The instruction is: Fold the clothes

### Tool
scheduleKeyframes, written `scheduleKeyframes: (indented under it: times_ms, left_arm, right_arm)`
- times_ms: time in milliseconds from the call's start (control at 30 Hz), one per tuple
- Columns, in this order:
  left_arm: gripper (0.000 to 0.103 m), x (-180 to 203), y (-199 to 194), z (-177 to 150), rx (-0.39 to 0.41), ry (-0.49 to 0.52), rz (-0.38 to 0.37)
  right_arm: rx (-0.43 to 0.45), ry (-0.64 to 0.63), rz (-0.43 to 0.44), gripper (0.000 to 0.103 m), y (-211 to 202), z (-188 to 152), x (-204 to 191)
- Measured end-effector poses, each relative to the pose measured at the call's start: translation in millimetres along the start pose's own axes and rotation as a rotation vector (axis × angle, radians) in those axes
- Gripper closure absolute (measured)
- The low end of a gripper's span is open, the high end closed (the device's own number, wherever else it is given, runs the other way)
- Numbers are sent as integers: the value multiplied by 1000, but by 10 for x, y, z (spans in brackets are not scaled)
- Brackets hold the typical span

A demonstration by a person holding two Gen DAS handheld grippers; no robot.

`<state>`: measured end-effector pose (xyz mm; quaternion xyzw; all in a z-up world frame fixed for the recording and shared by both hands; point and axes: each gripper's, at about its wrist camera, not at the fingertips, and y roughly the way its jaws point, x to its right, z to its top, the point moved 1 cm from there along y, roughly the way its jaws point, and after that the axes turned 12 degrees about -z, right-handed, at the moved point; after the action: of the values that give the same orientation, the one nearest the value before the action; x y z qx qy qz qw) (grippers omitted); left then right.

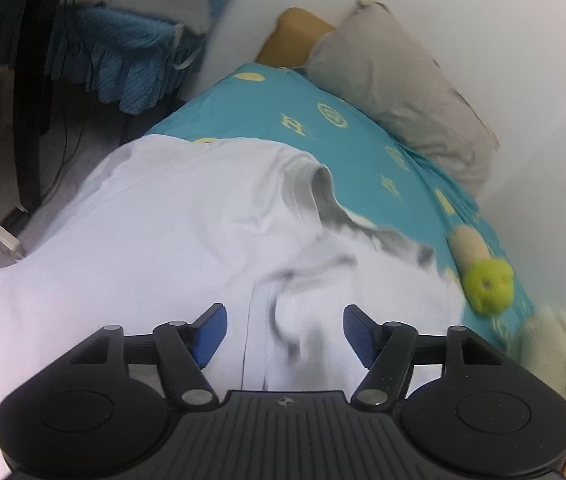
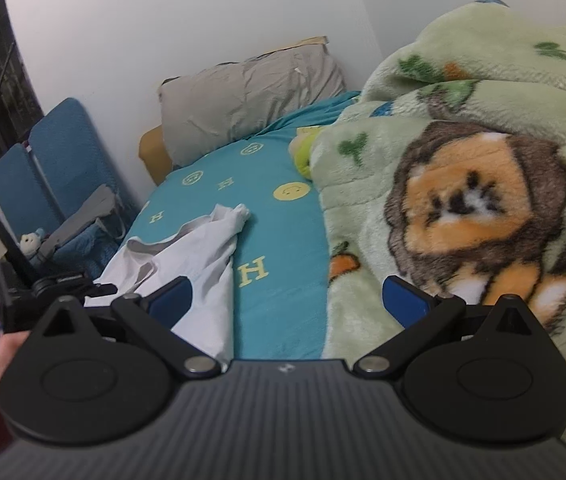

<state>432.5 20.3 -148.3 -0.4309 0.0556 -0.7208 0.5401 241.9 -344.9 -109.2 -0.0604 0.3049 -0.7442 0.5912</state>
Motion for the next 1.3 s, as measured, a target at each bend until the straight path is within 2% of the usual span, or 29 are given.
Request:
scheduleKeyframes:
  times_ms: [133,333,467,600,733,833,1033,1200,1300]
  left_arm:
    - [29,279,-668,-391,-34,81,-13]
    - [28,587,-1636,-1077,-52,125,-61]
    - [27,794,-2082,-1348,-20,196,-52]
    - [28,865,-2348,-1528,3,221,-87]
    - [30,876,-2368,-1688,-13,265,-129]
    - [32,878,-2315,-1818,-56,271,-164]
    - [37,979,-2174,-2022,-164,214,-349]
    - [44,1192,-1955,-2269,-284,146,-478]
    - [50,1339,-1741,-2427,-360,109,-507]
  right_arm:
    - [7,-37,37,0,-74,-10,-84]
    - [-16,-97,100,0,-257,-116,-248]
    - [-20,-148,138,0,-517,-232,-381]
    - [-9,-180,155,0,-805,-280,-494]
    - [-9,-192,123,0,-1077,-261,-534]
    - [11,-157,85,0,-1368,-259,-377]
    - [30,-40,1,0,-1810,-282,91]
    - [65,42,-15,0,-1893,-268,293]
    - [61,44,-42,0,-1802,-267,356]
